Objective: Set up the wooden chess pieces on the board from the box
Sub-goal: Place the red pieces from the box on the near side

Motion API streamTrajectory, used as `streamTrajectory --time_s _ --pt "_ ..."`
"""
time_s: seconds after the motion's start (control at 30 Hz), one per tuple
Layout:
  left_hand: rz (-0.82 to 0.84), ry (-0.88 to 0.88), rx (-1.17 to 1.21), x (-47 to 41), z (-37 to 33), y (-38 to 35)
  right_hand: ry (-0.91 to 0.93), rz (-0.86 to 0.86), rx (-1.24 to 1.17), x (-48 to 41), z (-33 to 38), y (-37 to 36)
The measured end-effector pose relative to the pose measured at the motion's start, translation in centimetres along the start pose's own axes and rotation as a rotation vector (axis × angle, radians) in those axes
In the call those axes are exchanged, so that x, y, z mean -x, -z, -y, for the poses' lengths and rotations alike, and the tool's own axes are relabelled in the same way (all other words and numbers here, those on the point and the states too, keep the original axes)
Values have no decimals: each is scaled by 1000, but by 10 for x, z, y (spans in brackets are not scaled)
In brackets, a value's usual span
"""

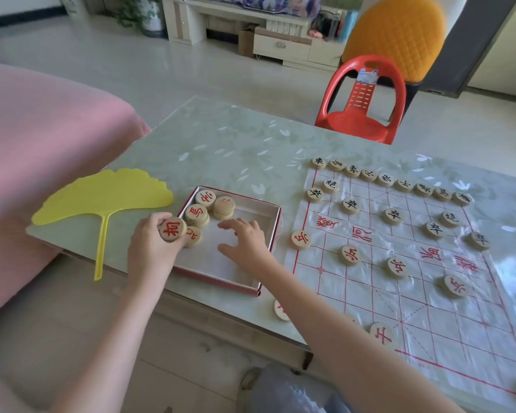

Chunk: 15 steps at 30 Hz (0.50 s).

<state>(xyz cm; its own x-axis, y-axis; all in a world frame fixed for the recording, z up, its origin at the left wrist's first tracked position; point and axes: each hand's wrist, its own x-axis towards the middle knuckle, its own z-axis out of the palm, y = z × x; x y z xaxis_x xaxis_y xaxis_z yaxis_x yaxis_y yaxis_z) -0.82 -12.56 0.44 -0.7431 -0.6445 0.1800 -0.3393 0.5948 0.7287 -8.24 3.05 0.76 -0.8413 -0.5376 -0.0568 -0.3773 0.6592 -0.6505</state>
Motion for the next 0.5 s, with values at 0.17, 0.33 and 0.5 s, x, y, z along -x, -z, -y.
streamTrajectory --time_s 0.17,0.33,0.5 --pt "-20 35 92 8 9 7 24 26 -44 -23 21 -38" --pt "-11 46 112 13 13 8 -31 2 95 -35 28 -63" --pt "0 45 107 18 14 9 -17 -58 207 -38 32 -71"
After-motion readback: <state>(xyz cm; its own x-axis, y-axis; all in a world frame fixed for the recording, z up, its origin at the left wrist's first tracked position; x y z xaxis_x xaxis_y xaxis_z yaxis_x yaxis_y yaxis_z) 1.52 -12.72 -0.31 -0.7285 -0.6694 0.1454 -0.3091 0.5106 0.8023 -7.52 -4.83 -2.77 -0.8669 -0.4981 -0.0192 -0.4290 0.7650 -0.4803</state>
